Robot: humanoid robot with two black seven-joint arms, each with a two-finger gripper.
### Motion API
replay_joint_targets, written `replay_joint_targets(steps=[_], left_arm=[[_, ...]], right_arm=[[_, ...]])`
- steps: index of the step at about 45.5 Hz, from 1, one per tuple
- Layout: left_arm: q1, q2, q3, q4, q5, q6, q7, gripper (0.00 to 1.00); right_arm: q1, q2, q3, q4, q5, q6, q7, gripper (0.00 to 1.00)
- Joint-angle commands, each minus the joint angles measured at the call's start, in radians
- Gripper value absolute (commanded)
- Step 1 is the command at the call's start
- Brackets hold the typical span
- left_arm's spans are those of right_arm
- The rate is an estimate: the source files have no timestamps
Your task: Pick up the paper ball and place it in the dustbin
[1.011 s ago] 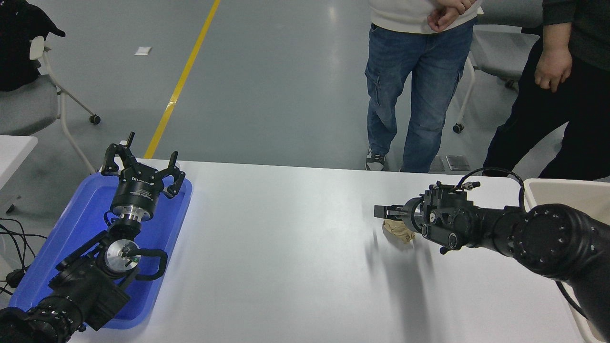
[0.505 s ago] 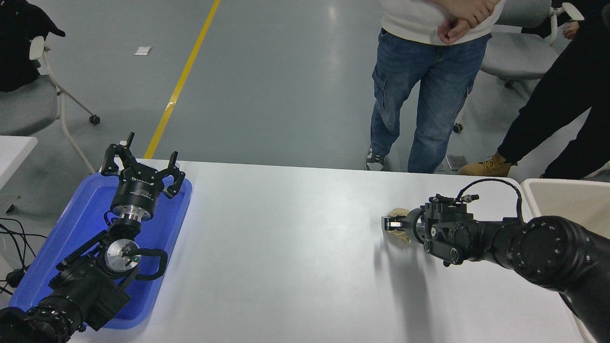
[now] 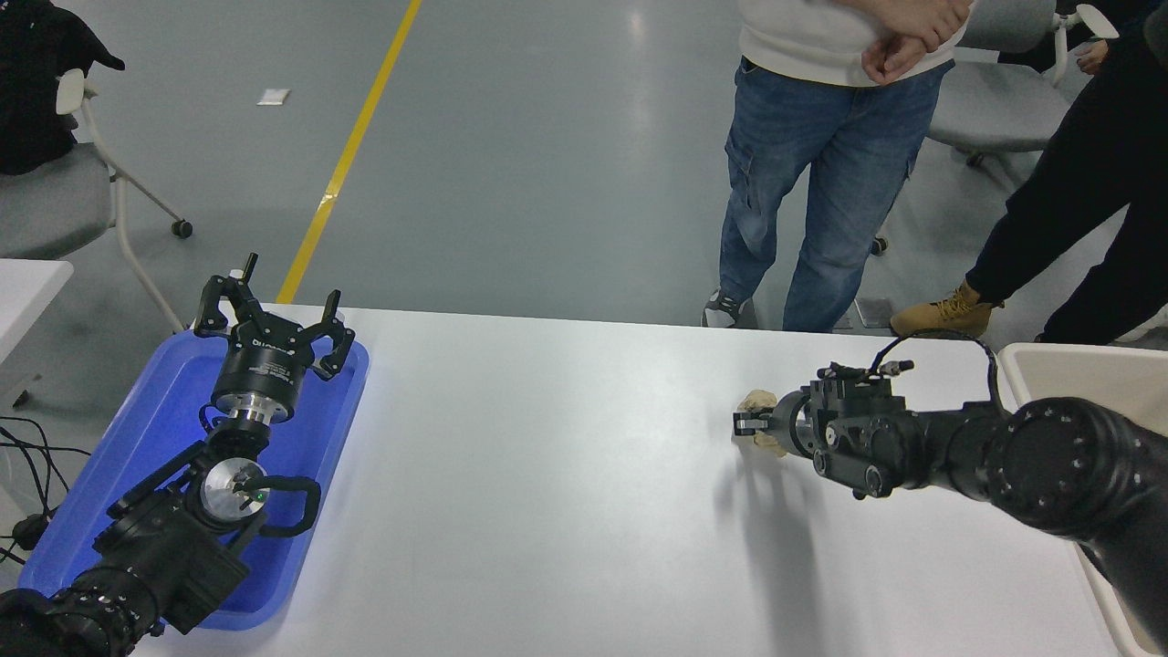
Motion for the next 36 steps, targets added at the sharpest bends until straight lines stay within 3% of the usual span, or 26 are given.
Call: replay_joint_targets(steps=[1, 17, 36], left_arm=[[0.001, 0.0, 0.0, 0.0, 0.001, 0.0, 0.0, 1.0], [0.001, 0.0, 0.0, 0.0, -0.001, 0.0, 0.0, 1.0], [0.001, 0.0, 0.0, 0.0, 0.001, 0.0, 0.0, 1.0]], right_arm=[[0.173, -0.119, -0.006, 0.127, 0.008, 0.167, 0.001, 0.0], [0.471, -0.307, -0.036, 0.276, -0.008, 0.422, 0.0, 0.0], [0.787, -0.433, -0.107, 0.388, -0.021, 0.575, 0.001, 0.0]])
